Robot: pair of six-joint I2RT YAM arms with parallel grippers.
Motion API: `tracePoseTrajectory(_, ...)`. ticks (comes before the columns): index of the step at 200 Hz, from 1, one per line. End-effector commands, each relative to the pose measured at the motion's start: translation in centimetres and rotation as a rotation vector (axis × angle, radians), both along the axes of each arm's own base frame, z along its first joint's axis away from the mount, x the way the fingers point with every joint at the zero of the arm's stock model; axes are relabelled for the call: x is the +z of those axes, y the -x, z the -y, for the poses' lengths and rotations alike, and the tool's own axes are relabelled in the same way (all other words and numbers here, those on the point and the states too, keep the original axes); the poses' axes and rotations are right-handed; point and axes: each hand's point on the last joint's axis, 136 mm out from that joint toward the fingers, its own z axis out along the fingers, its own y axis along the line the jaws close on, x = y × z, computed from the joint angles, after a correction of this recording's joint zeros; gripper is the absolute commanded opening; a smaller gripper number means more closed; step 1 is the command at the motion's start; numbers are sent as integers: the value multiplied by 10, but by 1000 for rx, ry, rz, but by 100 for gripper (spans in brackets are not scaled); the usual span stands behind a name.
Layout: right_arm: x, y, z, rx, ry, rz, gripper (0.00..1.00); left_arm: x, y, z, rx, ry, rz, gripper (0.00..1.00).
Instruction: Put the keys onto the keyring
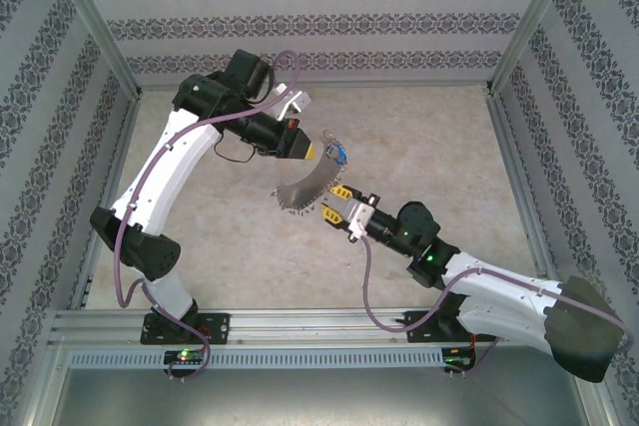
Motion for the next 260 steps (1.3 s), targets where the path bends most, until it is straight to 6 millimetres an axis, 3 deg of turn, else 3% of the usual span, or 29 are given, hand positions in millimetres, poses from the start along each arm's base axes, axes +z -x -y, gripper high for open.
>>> tracePoseTrajectory(1, 26, -3, 5, -39, -59, 72, 39, 10, 11, -7, -15, 9, 16, 0)
tracePoseTrajectory(40, 21, -7, 14, -77, -59, 46, 47, 13, 14, -11, -33, 12, 50, 0)
tracePoseTrajectory(102, 16, -6, 14, -55, -56, 14, 47, 24, 5, -27, -9, 113, 89, 0)
tracePoseTrajectory(144, 18, 2, 11, -9, -59, 18, 46, 37, 10, -31, -22, 159, 137, 0)
tracePoseTrajectory(187, 25, 7, 6, 33, -76, 42, 39, 41, 17, -33, -48, 173, 180, 0)
tracePoseTrajectory(207, 28, 14, 0, 89, -75, 34, 20, 41, 17, -34, -44, 174, 185, 0)
tracePoseTrajectory(217, 32, 20, -5, 133, -73, 26, 16, 40, 17, -33, -43, 175, 182, 0)
tracePoseTrajectory(260, 41, 10, -10, 94, -136, 13, 31, 39, 17, -32, -45, 181, 169, 0)
